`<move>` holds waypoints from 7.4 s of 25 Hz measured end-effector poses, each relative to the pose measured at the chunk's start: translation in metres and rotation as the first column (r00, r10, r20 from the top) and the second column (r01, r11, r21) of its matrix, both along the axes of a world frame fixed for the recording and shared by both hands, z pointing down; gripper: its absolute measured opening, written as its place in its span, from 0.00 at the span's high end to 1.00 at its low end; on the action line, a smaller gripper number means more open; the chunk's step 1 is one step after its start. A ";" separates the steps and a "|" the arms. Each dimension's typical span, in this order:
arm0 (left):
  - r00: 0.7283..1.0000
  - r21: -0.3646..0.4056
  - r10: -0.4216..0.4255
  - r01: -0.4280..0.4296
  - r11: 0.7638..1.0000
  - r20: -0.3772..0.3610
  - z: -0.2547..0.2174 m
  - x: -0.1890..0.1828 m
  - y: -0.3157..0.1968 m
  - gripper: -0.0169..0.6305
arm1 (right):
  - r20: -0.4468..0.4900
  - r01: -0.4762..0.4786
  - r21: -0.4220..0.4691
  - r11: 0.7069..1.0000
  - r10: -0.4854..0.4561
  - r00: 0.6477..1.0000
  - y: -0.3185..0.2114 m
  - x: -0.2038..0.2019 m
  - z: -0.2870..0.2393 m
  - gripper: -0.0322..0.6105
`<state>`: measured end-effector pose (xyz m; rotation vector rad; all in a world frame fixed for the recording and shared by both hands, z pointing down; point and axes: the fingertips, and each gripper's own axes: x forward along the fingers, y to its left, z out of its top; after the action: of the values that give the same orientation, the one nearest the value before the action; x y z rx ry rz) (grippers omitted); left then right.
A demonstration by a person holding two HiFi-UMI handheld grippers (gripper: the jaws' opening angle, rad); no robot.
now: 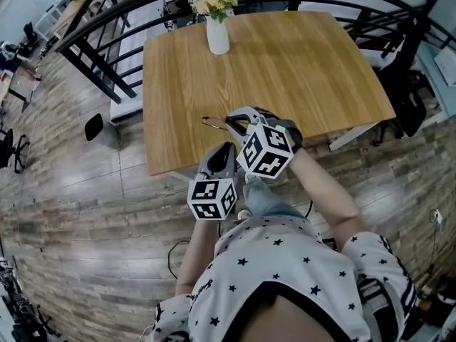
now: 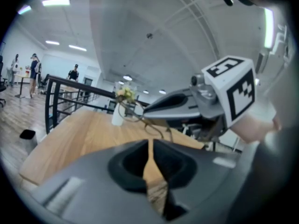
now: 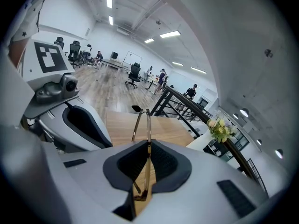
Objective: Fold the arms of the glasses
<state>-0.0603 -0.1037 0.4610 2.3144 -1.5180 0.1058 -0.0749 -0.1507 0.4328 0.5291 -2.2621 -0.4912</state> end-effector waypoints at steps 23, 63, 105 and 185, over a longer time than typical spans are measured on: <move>0.994 -0.066 0.105 -0.103 0.993 0.028 0.033 0.002 0.028 0.79 | 0.047 -0.081 0.039 0.996 0.079 0.996 -0.032 0.020 -0.030 0.90; 0.998 -0.096 -0.067 0.069 0.993 0.021 0.038 -0.038 0.012 0.79 | 0.024 -0.043 0.015 0.999 0.043 0.999 -0.003 0.022 -0.016 0.90; 0.989 -0.083 -0.150 0.149 0.985 0.001 0.018 -0.044 -0.026 0.84 | -0.015 0.021 -0.041 0.999 -0.021 1.000 0.029 0.014 0.026 0.90; 0.952 -0.197 -0.304 0.292 0.936 -0.035 0.052 -0.087 -0.151 0.96 | -0.319 0.049 -0.174 0.983 -0.104 0.942 -0.150 0.014 0.211 0.90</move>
<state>-0.1471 -0.2547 0.5134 1.8996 -1.7257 0.0897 -0.0609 -0.3004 0.6441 0.2533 -1.9850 -0.3942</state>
